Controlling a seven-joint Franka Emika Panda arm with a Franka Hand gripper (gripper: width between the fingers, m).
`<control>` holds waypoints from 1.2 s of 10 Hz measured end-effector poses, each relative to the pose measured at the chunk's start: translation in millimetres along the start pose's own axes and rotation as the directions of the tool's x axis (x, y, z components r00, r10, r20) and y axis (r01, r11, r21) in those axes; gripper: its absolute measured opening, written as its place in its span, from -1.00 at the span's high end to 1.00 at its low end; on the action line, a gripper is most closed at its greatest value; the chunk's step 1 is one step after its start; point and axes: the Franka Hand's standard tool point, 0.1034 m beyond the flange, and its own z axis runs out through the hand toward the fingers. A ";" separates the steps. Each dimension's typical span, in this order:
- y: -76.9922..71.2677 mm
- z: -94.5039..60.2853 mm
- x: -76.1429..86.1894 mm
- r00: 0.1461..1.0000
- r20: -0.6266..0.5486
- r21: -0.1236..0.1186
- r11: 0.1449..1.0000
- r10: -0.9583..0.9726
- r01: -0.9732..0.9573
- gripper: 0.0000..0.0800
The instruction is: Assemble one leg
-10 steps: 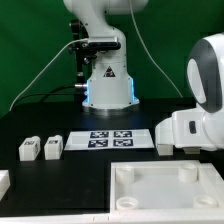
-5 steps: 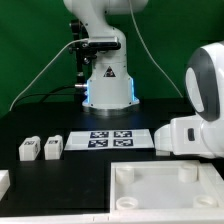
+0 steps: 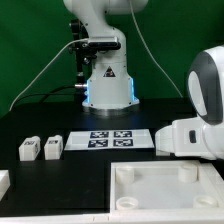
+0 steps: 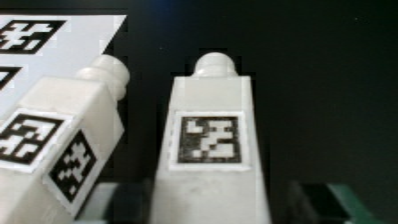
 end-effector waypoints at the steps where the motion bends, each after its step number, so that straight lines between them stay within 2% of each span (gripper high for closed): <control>1: 0.0 0.1 0.1 1.000 0.000 0.000 1.000 0.000 0.000 0.27; 9: 0.2 -0.2 0.1 1.000 0.000 0.000 1.000 -0.001 0.001 0.27; 10: 3.8 -6.2 -4.4 1.000 0.001 -0.005 1.000 -0.017 0.017 0.27; 11: 7.6 -21.6 -12.4 0.999 -0.029 -0.008 0.999 -0.038 0.038 0.27; 12: 15.1 -36.5 -28.0 0.998 -0.015 -0.008 0.998 -0.064 0.064 0.27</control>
Offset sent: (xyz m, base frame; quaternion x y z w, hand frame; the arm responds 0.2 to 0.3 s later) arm 0.0000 0.0000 0.0000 0.0000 0.0000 0.0000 1.0000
